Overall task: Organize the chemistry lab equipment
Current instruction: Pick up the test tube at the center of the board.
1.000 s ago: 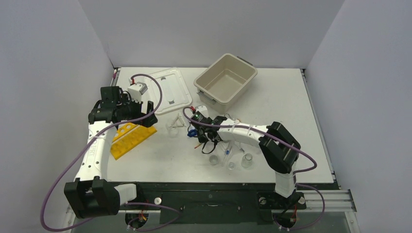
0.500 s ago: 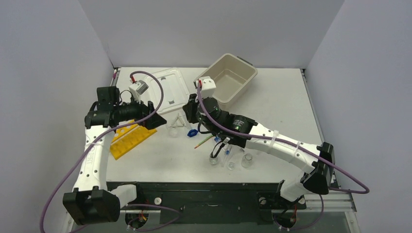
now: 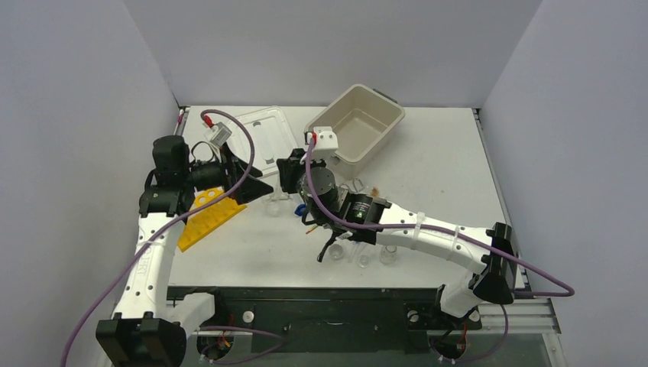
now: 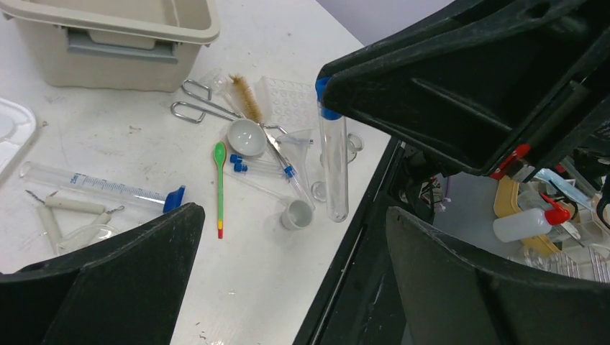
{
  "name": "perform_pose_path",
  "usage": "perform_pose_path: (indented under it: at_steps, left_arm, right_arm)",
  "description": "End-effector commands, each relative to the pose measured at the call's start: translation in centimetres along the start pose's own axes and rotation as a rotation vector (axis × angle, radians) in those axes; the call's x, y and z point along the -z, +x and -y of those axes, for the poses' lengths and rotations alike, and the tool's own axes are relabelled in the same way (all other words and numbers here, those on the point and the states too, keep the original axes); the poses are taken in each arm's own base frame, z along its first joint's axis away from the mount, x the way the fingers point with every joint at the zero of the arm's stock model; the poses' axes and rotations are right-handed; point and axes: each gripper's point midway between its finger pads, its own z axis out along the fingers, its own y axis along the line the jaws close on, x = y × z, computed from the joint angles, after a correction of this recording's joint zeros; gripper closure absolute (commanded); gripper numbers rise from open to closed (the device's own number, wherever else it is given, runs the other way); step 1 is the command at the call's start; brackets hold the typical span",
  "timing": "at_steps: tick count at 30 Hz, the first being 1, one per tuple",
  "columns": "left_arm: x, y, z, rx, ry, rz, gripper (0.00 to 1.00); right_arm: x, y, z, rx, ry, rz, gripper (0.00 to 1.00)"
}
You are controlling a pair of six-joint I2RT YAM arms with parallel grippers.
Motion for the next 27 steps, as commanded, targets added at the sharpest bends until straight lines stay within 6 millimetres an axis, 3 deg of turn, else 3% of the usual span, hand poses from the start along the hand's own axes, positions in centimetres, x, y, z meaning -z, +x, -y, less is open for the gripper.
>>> perform_pose_path:
  at_steps: [1, 8, 15, 21, 26, 27]
  left_arm:
    - [-0.6, 0.9, 1.2, -0.013, 0.103, -0.023, 0.06]
    - [-1.2, 1.7, 2.3, -0.064, 0.134, -0.041, 0.11]
    - [-1.6, 1.5, 1.3, -0.09, 0.102, -0.044, 0.29]
    - [-1.5, 0.5, 0.6, -0.138, 0.038, -0.008, 0.56]
    - [-1.2, 0.2, -0.3, -0.196, -0.022, -0.021, 0.95]
    - [-1.1, 0.3, -0.4, -0.197, -0.034, -0.023, 0.99]
  right_arm:
    - [0.1, -2.3, -1.7, -0.107, -0.028, 0.099, 1.0]
    - [-0.2, -1.7, -2.8, -0.129, -0.064, 0.078, 1.0]
    - [0.0, -1.0, -3.6, -0.149, -0.104, 0.043, 1.0]
    - [-0.2, 0.6, -4.3, -0.132, -0.142, -0.015, 1.0]
    - [-0.2, 0.5, -4.2, -0.155, -0.166, -0.041, 1.0]
    - [-0.5, 0.2, -3.9, -0.165, -0.166, -0.043, 1.0]
